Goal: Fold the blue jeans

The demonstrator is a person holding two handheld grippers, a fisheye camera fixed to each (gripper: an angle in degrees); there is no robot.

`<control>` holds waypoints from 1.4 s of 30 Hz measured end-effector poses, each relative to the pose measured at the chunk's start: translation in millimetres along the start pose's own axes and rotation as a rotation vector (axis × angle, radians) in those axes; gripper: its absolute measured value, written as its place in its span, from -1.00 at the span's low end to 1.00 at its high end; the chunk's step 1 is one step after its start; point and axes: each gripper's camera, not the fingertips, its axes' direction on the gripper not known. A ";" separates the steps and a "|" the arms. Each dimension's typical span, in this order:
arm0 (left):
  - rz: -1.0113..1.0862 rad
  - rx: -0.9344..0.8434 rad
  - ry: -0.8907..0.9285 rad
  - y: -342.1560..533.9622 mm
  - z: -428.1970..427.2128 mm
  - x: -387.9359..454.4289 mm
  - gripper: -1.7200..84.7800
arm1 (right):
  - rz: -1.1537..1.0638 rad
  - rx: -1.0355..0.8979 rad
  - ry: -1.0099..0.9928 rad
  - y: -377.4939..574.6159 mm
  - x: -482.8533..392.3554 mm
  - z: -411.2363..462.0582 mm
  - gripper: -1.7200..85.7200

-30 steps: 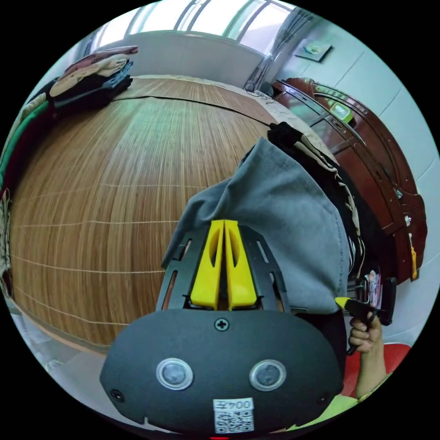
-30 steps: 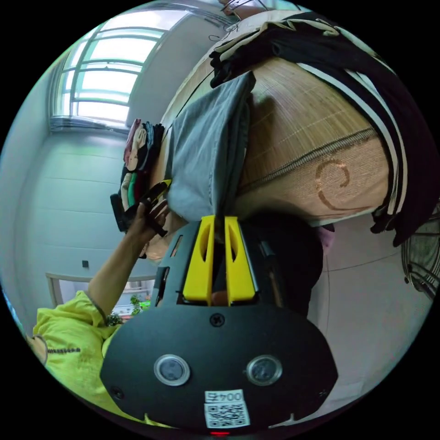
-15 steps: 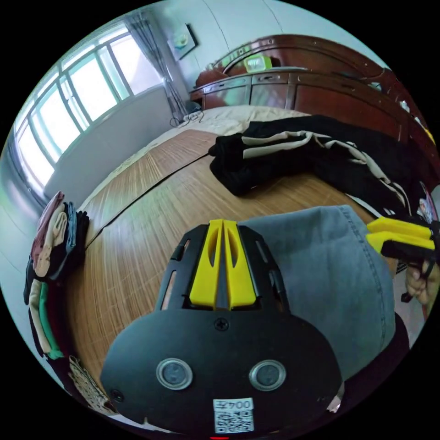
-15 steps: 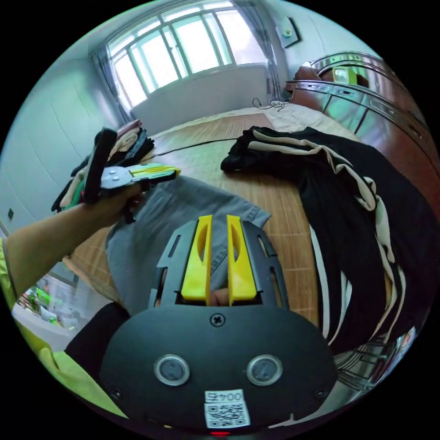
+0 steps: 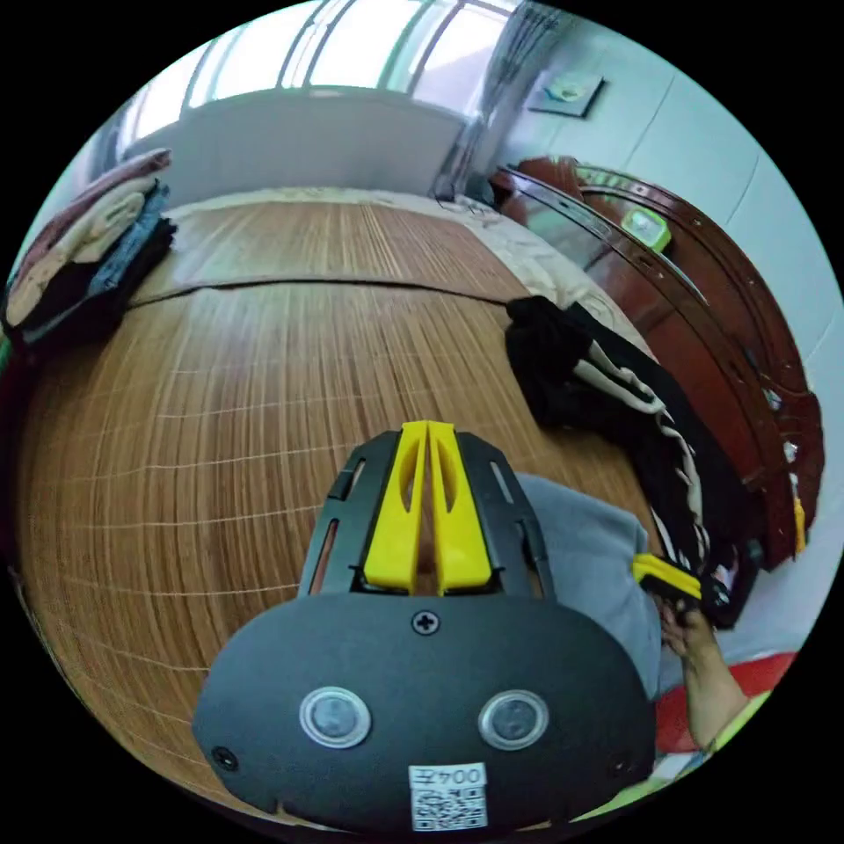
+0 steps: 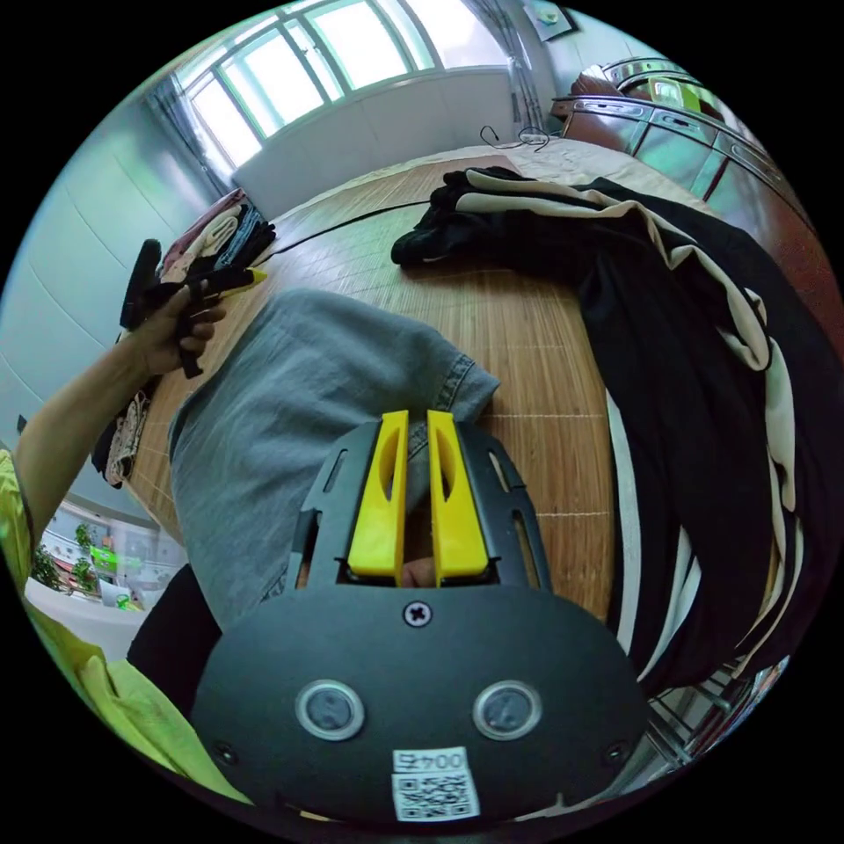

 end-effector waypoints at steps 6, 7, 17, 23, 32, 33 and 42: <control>0.005 -0.247 0.417 -32.9 -11.5 -23.9 -0.73 | -0.046 0.007 0.080 3.7 -22.2 2.8 -0.84; 0.034 -0.270 0.448 -37.6 -12.7 -17.6 -0.75 | -0.050 0.007 0.087 4.2 -23.8 3.2 -0.84; 0.112 -0.192 0.205 -60.6 -150.9 -40.4 -0.84 | -0.035 0.014 0.072 11.2 -15.9 5.9 -0.84; 0.035 -0.233 0.215 41.5 -281.0 -100.9 -0.69 | 0.195 0.111 -0.165 55.3 18.2 -54.9 -0.71; -0.552 0.052 0.719 214.8 -417.8 -150.6 -0.66 | 0.382 -0.014 -0.374 175.2 7.1 -69.7 -0.59; -0.563 0.058 0.744 215.7 -421.4 -147.4 -0.66 | 0.412 -0.047 -0.412 175.2 9.7 -60.1 -0.58; -0.521 -0.109 0.758 170.3 -448.7 -86.4 -0.52 | 0.455 -0.273 -0.451 139.7 2.3 -9.3 -0.72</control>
